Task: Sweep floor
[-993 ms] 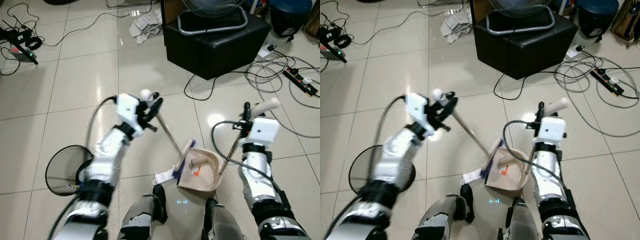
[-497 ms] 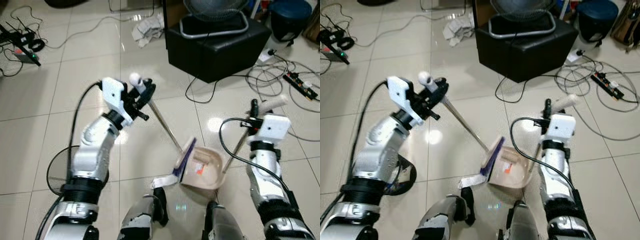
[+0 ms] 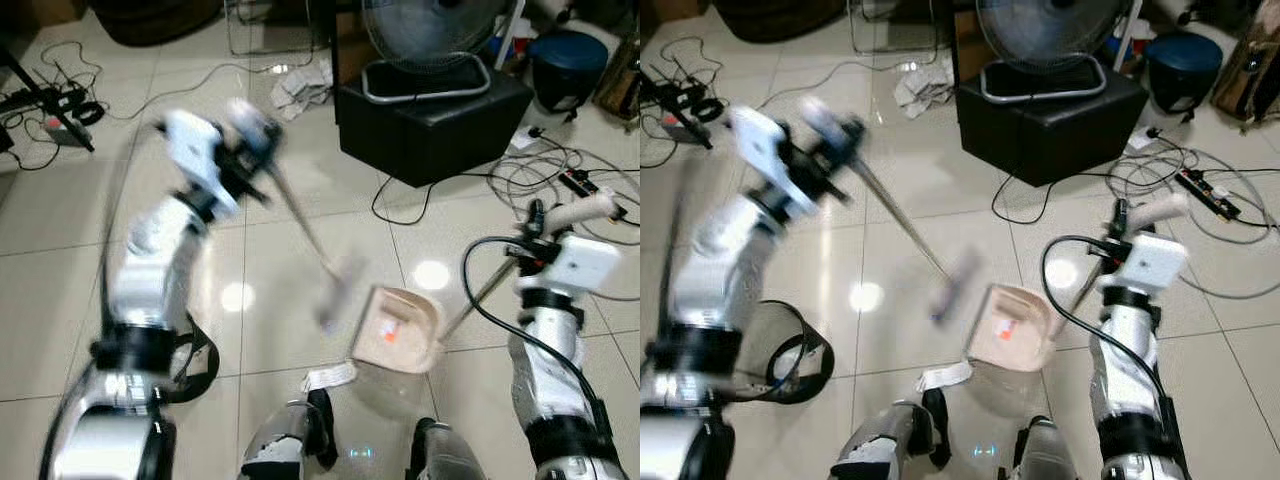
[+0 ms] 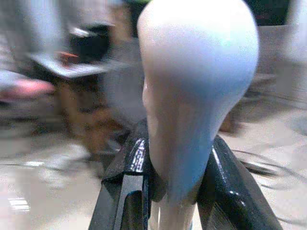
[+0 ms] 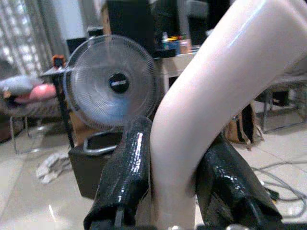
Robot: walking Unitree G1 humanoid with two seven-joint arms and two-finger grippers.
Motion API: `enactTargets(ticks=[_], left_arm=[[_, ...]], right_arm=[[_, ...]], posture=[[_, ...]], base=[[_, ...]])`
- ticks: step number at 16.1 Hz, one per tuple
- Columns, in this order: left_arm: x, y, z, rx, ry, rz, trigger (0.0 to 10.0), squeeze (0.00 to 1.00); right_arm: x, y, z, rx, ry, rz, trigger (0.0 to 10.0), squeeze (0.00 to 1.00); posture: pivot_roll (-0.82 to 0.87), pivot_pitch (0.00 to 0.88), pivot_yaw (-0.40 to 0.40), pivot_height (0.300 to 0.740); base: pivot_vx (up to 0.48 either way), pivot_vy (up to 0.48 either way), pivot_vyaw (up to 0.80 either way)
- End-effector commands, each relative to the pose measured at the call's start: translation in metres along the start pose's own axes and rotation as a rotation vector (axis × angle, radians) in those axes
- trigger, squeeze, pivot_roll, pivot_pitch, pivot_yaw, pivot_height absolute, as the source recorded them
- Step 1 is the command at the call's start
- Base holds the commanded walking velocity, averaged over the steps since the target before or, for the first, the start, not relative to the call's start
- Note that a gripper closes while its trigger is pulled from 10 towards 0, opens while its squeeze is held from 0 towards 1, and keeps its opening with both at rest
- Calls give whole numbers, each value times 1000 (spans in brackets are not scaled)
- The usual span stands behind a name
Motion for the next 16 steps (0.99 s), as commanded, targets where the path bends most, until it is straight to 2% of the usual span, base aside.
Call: enactTargets(ticks=[1,3,5,7,9,13,16], left_arm=[[17,17,-1,-66,78,71,10000,0],[28,17,-1,-44,118,101,10000,0],[33,-1,-6,29,150,122,10000,0],[31,-29,-19,111,180,119,10000,0],[28,-51,-32,170,222,75,10000,0],[23,-78,-56,238,285,47,10000,0],[24,-85,-74,257,333,52,10000,0]], right_arm=[[-4,9,2,-40,-24,27,10000,0],[-9,14,-3,-56,-44,52,10000,0],[-16,25,-7,-92,-74,106,10000,0],[-19,40,-8,-133,-91,149,10000,0],[-20,59,-6,-179,-100,195,10000,0],[-24,96,1,-263,-113,261,10000,0],[-30,120,12,-304,-132,322,10000,0]], posture=[[25,103,147,740],[26,100,155,740],[25,98,164,740],[16,93,170,740],[6,91,174,740],[-22,78,180,740],[-32,63,180,740]], base=[[0,0,0],[0,0,0],[0,0,0],[0,0,0],[0,0,0],[0,0,0],[0,0,0]])
Point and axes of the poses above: a point about 5 cm out from each wrist's last joint towards the gripper, its own z axis pointing out of the wrist towards the gripper, its own y axis along the axis of the wrist's last joint, x = y × z, the point moved 1 cm from there along z, pointing out of the wrist towards the gripper, and after that the axes turned 1 degree about -z, right-handed, at the moved point
